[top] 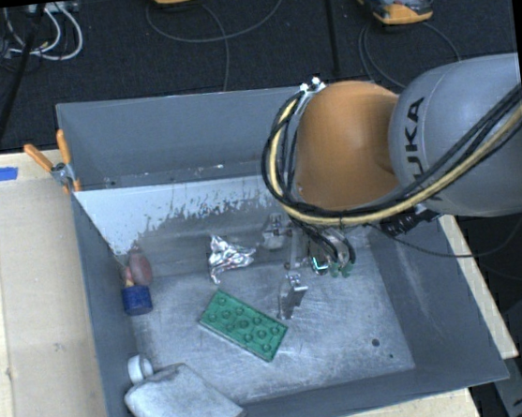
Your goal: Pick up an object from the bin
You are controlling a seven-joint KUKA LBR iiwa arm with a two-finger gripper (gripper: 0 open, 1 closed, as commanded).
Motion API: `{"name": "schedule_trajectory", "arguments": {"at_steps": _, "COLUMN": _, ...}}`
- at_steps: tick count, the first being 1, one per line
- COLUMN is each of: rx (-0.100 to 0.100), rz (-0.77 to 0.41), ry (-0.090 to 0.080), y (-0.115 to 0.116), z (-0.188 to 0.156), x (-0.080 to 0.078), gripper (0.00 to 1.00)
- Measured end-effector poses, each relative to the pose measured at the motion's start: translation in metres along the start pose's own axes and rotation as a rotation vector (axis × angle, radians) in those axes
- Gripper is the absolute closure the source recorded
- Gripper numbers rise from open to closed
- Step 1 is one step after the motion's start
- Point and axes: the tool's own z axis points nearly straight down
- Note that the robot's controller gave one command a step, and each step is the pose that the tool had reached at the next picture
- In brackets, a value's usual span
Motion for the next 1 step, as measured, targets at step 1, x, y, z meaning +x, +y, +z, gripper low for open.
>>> {"name": "schedule_trajectory", "arguments": {"at_steps": 1, "rx": -0.001, "rz": 0.03, "ry": -0.018, "y": 0.0191, "z": 0.106, "x": 0.025, "gripper": 0.0}}
